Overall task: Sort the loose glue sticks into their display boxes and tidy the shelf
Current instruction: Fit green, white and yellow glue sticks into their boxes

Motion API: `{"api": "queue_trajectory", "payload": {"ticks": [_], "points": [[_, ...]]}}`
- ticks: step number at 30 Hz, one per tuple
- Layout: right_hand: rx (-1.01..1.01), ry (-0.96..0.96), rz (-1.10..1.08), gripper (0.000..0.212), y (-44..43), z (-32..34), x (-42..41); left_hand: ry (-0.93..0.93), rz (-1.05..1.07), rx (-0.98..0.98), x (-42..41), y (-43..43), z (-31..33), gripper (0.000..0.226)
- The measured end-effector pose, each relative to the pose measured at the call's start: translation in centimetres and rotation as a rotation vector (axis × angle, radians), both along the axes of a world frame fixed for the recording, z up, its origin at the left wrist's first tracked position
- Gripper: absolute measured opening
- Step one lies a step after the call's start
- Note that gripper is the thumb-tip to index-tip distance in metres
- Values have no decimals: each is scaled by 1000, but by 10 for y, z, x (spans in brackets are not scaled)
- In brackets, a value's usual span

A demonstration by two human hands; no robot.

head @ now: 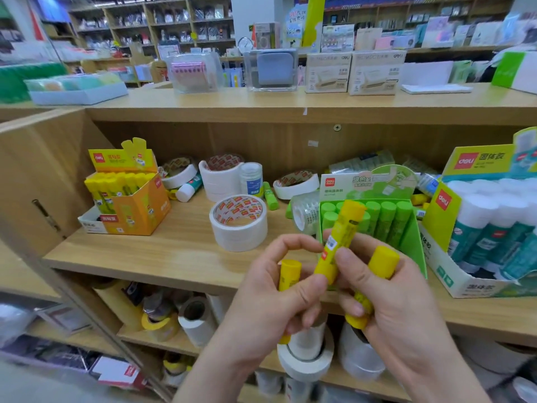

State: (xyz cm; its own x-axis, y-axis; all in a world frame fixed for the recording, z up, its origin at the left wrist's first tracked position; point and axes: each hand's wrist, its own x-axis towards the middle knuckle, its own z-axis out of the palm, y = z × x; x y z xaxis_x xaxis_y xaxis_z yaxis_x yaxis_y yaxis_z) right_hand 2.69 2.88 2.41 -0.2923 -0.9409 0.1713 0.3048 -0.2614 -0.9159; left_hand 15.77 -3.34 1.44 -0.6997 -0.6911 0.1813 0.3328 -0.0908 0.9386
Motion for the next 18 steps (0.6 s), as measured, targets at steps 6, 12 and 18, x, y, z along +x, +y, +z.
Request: {"api": "queue_trajectory", "payload": {"ticks": [6,12,18], "points": [[19,275,-104,17,-8,9,11,-148,293,-217,5,-3,4,23],[26,573,-31,21,-24,9,26,-126,488,-389,39,-30,14,31],[19,197,-68,22,-65,15,72,-136,538,-308,93,-57,16,19]]}}
